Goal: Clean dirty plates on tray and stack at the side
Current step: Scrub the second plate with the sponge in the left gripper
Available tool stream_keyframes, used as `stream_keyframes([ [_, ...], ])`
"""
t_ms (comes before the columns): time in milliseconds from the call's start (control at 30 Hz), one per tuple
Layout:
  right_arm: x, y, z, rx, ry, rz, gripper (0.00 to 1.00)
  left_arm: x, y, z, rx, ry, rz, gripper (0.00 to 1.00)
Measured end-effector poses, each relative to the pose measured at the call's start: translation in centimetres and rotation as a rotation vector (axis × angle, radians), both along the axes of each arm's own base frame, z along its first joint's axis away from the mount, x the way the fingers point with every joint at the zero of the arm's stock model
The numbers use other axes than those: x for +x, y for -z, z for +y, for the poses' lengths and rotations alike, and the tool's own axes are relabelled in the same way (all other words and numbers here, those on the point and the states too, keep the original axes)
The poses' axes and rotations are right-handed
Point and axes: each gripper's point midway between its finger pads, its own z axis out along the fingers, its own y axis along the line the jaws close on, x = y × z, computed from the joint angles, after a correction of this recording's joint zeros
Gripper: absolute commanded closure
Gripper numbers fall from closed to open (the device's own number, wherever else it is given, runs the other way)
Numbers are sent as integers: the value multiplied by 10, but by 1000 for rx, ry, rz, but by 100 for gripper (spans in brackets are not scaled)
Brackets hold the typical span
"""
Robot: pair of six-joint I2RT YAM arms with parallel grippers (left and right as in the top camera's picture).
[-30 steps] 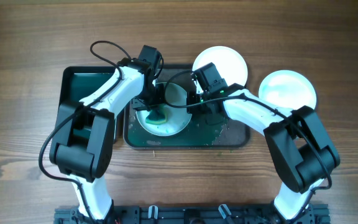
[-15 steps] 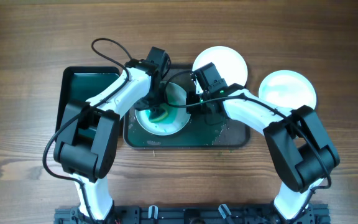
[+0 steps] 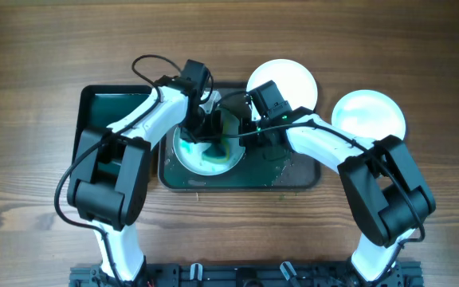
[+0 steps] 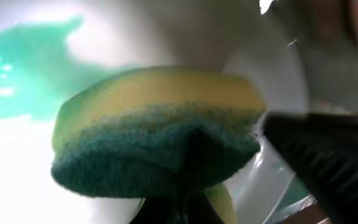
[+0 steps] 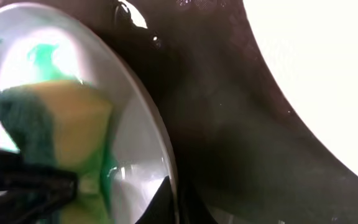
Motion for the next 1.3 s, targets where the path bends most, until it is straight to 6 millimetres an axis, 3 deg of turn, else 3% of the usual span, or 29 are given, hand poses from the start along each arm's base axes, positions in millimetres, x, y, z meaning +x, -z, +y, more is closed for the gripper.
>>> stream_keyframes([
  [100, 1, 0, -1, -1, 4, -2, 96, 16, 1, -1, 14, -44, -58, 96],
  [267, 2, 0, 0, 2, 9, -2, 96, 27, 6, 44, 325, -268, -112, 96],
  [367, 1, -1, 2, 6, 3, -1, 96, 18, 4, 76, 496, -352, -101, 96],
  [433, -2, -1, 5, 12, -6, 4, 96, 8, 3, 85, 544, -362, -70, 96],
  [500, -3, -1, 5, 11, -8, 6, 96, 0, 5, 79, 503, -309, -21, 96],
  [567, -2, 0, 2, 6, -2, 9, 96, -11, 5, 60, 334, -171, 58, 96],
  [667, -2, 0, 2, 5, -4, 8, 96, -33, -3, 15, 56, 17, 140, 96],
  [733, -2, 0, 2, 6, -3, 8, 96, -37, -5, 0, -29, 69, 145, 96],
  [800, -2, 0, 2, 6, -2, 8, 96, -28, -5, -10, -83, 91, 97, 96],
  [933, 1, -1, 2, 9, 3, -1, 96, 0, 8, 11, 102, -87, 13, 96],
  [1033, 1, -2, 3, 11, 5, -2, 95, 6, 7, 37, 285, -239, -13, 96],
  [1167, 1, -2, 4, 14, 3, 0, 96, -3, 5, 72, 470, -343, 4, 96],
  [1233, -1, -2, 4, 15, 0, 4, 96, -12, 5, 71, 460, -306, 43, 96],
  [1300, 0, -1, 2, 10, 3, 5, 96, -24, 4, 53, 317, -170, 114, 96],
])
